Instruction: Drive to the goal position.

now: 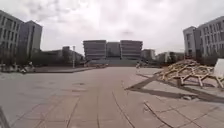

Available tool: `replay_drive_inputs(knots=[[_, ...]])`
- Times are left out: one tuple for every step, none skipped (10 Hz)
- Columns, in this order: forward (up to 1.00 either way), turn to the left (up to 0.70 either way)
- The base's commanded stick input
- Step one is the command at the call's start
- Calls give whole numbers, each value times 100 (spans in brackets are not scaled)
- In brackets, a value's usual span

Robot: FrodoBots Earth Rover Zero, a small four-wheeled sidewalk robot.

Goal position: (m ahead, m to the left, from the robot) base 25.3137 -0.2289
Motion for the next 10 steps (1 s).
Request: replay_drive_inputs(knots=[[70, 0], [70, 0], [70, 0], [70, 0], [70, 0], [70, 0], [70, 0], [70, 0], [70, 0], [70, 0]])
